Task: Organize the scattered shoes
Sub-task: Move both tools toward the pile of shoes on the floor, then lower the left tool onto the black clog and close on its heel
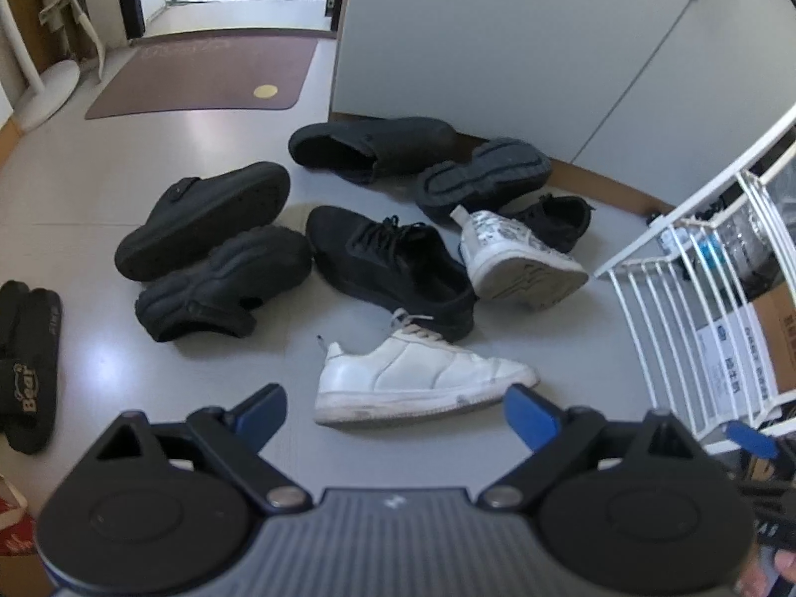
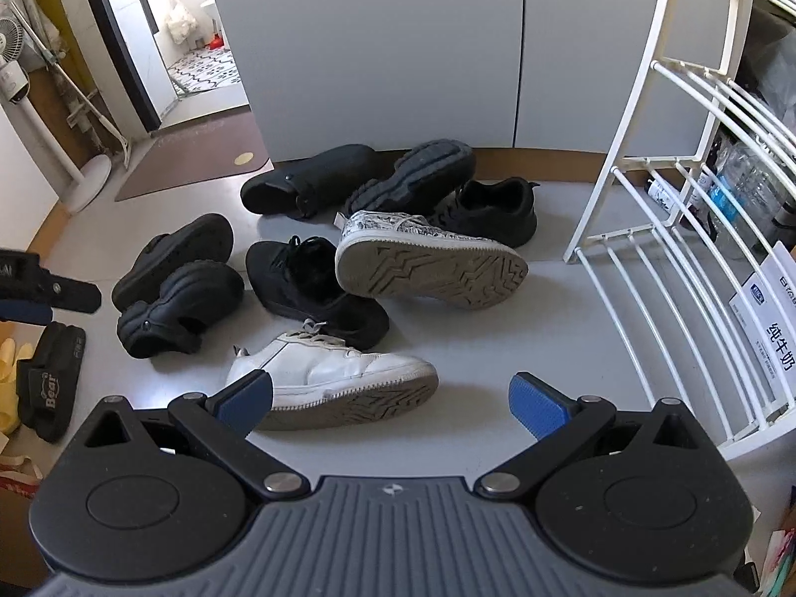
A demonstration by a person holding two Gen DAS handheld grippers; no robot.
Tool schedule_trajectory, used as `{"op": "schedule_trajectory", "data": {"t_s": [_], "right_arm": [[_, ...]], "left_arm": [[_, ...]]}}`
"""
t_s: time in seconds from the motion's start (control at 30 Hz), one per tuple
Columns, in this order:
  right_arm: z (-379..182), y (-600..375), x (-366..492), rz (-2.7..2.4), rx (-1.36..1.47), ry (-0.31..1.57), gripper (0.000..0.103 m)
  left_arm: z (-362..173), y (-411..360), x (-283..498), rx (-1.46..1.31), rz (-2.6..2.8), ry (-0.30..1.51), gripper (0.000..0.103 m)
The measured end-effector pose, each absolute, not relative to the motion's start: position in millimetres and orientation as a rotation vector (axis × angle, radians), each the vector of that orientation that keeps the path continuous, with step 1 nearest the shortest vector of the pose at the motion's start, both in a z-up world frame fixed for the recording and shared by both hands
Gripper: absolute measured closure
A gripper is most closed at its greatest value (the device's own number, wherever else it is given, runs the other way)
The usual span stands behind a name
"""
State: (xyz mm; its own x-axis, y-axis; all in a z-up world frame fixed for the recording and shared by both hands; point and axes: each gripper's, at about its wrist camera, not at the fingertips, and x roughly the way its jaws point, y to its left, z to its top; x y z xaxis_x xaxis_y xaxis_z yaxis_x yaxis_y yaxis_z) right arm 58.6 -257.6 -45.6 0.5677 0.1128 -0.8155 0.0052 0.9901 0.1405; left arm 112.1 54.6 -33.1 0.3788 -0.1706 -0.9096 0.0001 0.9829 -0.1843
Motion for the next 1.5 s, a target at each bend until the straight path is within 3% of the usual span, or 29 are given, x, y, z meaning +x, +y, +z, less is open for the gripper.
{"op": "schedule_trajectory", "data": {"t_s": [0.67, 0.97, 1.5], "right_arm": [[-53.4, -284.6, 58.1, 0.177, 0.089, 0.950, 0.000], [-65.9, -270.6, 74.5, 0.283, 0.067, 0.868, 0.000], [-151.7, -260.5, 61.4, 0.325, 0.153, 0.805, 0.000]], "left_arm": [[-78.3, 127.1, 166.4, -0.149, -0.023, 1.183, 0.009], [-136.7, 153.0, 182.6, -0.210, 0.036, 1.144, 0.008], [-249.0, 168.1, 175.9, -0.239, 0.127, 1.135, 0.010]]}}
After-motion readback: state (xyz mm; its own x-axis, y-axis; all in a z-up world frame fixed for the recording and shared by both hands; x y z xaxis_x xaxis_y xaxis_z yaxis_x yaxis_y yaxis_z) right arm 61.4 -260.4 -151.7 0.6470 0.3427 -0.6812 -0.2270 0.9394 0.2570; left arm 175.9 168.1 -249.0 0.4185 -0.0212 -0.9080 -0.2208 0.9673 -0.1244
